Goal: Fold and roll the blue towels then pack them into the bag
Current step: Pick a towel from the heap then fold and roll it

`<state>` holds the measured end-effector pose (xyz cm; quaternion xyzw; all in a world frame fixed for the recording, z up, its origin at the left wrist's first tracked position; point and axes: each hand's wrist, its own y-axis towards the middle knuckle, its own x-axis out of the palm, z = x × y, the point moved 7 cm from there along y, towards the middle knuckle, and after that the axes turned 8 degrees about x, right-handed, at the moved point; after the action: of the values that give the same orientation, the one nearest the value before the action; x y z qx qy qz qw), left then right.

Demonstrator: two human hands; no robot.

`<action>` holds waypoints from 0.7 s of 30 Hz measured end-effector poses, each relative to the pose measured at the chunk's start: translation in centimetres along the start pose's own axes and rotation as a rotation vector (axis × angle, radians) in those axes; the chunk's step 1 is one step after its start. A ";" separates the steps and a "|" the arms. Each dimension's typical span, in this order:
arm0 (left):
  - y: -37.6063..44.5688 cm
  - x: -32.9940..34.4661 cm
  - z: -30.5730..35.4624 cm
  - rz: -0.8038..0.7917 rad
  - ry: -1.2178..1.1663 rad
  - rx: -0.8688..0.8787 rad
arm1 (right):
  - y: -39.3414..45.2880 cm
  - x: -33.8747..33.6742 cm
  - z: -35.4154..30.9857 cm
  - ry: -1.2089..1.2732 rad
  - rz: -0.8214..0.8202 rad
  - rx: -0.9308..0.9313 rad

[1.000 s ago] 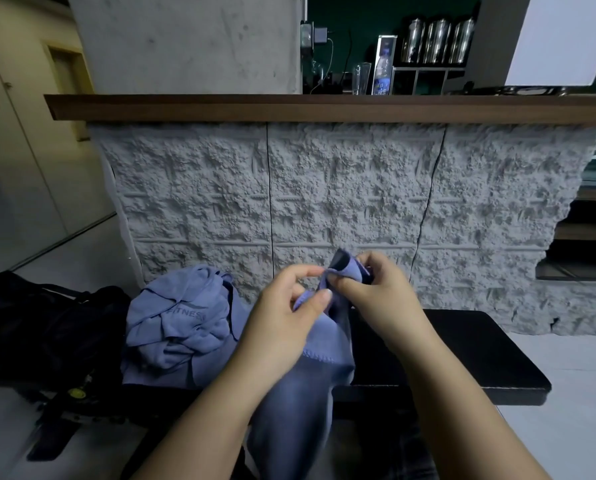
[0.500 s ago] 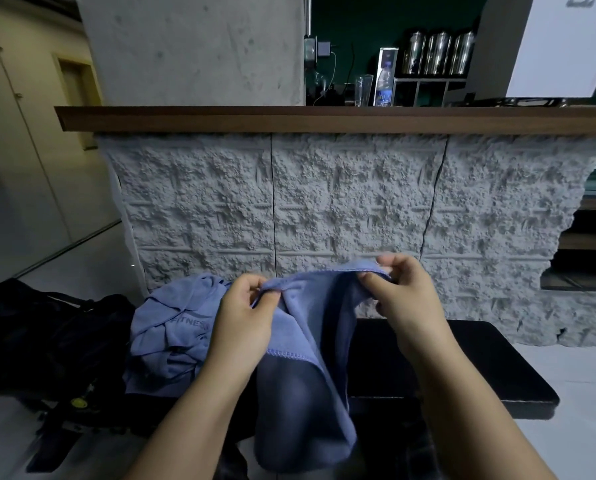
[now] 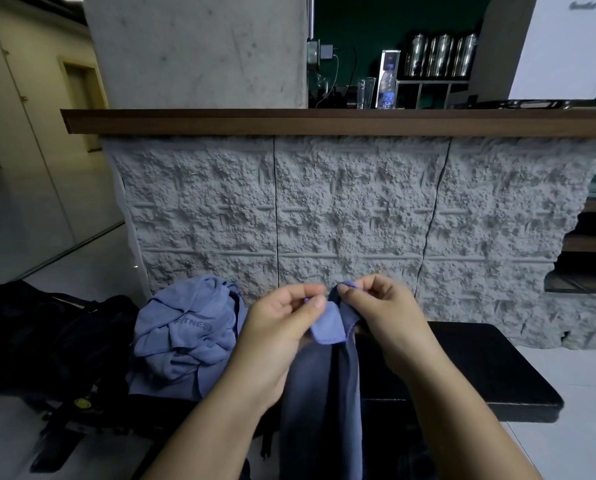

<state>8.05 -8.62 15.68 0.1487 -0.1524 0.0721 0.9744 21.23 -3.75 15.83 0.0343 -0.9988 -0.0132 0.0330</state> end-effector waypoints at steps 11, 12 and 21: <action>0.1 0.0 -0.1 -0.060 0.281 0.165 | -1.1 1.4 -0.2 0.048 -0.192 0.005; 0.3 -0.3 -0.1 -0.032 0.340 0.198 | -1.2 1.7 0.0 0.022 -0.213 0.009; 0.6 -1.5 -0.6 0.010 0.584 0.293 | -0.7 1.4 1.0 -0.105 -0.178 0.040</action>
<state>6.65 -8.01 14.80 0.2594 0.1446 0.1378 0.9449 19.79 -4.56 14.87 0.1230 -0.9922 0.0021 -0.0213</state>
